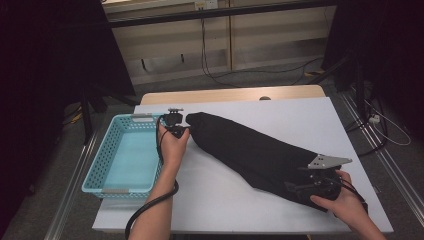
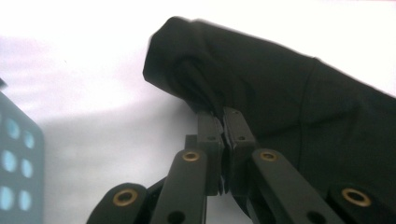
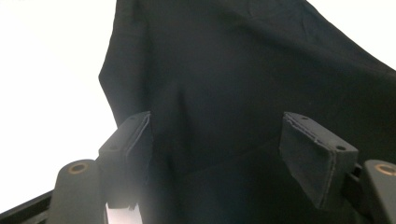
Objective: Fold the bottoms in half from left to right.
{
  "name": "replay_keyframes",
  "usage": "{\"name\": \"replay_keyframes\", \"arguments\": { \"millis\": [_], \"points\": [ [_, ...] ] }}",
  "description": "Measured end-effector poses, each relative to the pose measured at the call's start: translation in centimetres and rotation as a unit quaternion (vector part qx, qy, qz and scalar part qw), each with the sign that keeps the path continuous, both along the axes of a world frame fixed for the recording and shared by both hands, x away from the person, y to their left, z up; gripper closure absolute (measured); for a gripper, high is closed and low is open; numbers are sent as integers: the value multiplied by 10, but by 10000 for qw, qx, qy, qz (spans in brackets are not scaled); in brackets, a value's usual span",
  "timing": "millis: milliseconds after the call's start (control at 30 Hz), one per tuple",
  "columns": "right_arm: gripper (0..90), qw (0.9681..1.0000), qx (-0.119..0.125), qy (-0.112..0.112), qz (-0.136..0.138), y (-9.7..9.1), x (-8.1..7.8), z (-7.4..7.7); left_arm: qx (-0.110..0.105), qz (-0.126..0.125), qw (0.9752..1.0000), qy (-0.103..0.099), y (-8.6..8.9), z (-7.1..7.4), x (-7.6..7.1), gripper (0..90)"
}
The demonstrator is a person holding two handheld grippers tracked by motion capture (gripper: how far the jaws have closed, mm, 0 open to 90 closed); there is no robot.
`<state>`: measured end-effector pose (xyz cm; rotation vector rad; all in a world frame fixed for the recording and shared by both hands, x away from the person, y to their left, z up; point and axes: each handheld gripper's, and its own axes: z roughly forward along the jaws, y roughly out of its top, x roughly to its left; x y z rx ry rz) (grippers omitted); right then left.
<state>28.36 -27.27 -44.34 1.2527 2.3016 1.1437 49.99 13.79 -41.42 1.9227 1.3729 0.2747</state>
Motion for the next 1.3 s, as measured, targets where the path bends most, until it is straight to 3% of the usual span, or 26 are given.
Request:
{"name": "replay_keyframes", "arguments": {
  "millis": [133, 467, 600, 733, 800, 900, 1000, 1033, 1167, 1200, 1300],
  "points": [
    [255, 10000, -15, 36, 26, 2, 0, -1, -55, 44, 10000, 25, 2, 0, 2, 875],
    [245, 9999, -67, 62, 67, 4, 0, -3, -57, 105, 9998, 162, 1, -15, 0, 854],
    [244, 9999, -68, 60, 70, 4, 0, -3, 18, 126, 9998, 172, 0, -18, 2, 713],
    [241, 9999, -64, 64, 122, 6, 0, -3, 306, 214, 9993, 88, -5, -24, 3, 480],
    [238, 9998, -65, 64, 150, 8, 0, -3, 425, 252, 9988, 42, -6, -29, 4, 414],
    [236, 9998, -77, 67, 198, 9, 0, -3, 621, 236, 9978, 40, -10, -35, 5, 413],
    [234, 9997, -76, 69, 240, 9, -1, -3, 674, 316, 9972, 26, -12, -38, 5, 432],
    [234, 9996, -75, 74, 244, 10, -1, -3, 683, 282, 9973, -5, -11, -37, 5, 478],
    [232, 9996, -88, 78, 272, 10, -1, -4, 280, 301, 9990, 159, -8, -37, 6, 764],
    [231, 9995, -88, 78, 280, 11, -1, -4, 328, 293, 9989, 176, -8, -36, 6, 827],
    [229, 9995, -78, 83, 308, 11, -1, -4, 366, 301, 9987, 160, -9, -31, 7, 856]
  ]
}}
